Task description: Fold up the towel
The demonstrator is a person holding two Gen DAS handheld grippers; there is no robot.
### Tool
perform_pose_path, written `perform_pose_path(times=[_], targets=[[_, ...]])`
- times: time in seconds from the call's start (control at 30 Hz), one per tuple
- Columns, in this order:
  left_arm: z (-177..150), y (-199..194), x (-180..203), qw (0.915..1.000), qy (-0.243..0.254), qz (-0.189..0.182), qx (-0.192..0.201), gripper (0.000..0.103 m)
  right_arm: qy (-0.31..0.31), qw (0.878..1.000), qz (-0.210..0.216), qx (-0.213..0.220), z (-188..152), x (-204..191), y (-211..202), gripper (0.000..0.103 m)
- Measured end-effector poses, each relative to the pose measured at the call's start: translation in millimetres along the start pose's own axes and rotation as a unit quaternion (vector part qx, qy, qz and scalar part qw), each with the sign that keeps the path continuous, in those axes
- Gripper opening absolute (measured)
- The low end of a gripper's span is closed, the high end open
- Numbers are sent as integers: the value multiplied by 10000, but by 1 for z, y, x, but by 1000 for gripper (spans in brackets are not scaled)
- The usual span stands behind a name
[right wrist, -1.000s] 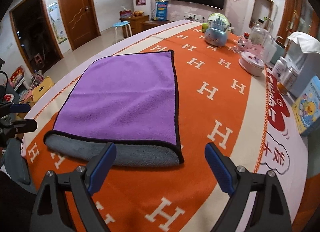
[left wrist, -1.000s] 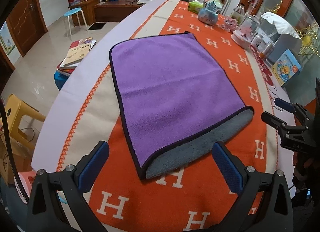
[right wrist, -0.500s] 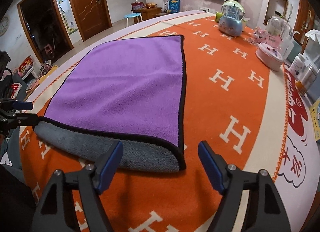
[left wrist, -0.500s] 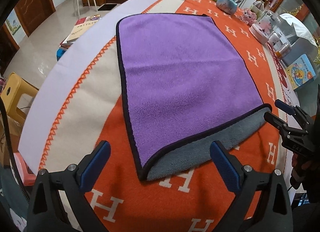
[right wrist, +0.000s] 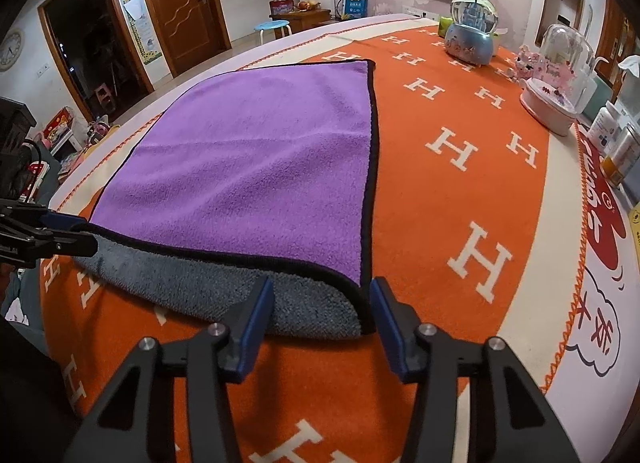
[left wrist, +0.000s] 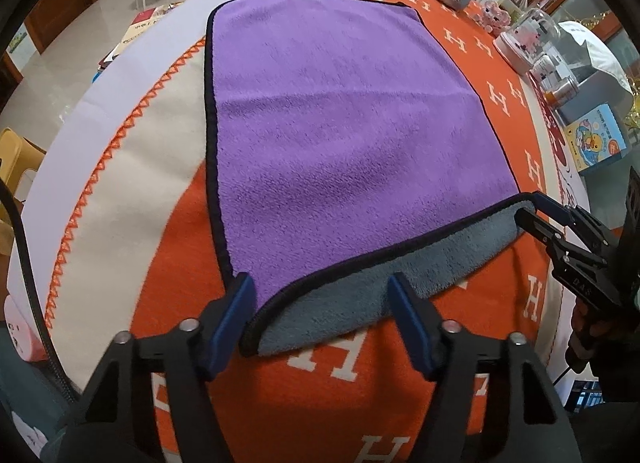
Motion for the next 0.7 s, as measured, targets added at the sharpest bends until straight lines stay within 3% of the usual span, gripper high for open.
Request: perform_pose_path(times=[0.17,0.5,0.7], targets=[[-1,-3,3,10000,14,-29,43,57,-13,10000,-33,-7,-1,1,-1,43],[-4,-9,4,9999,9,-79,69,17,6,9997,-204,-111,-4,8,-2,16],[-8,-12,0,9999,-13,-75,69,8,106,9995,-256,-173,-3,11,-2,6]])
Point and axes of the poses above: each gripper's, at about its wrist camera, not at the fingertips, and y roughly the way its jaws point, x to its right, z to its top, the point moved 6 cm from there along y, roughly the way its jaws point, and after that the axes turned 13 degrees about y, right-handed, at the moved point
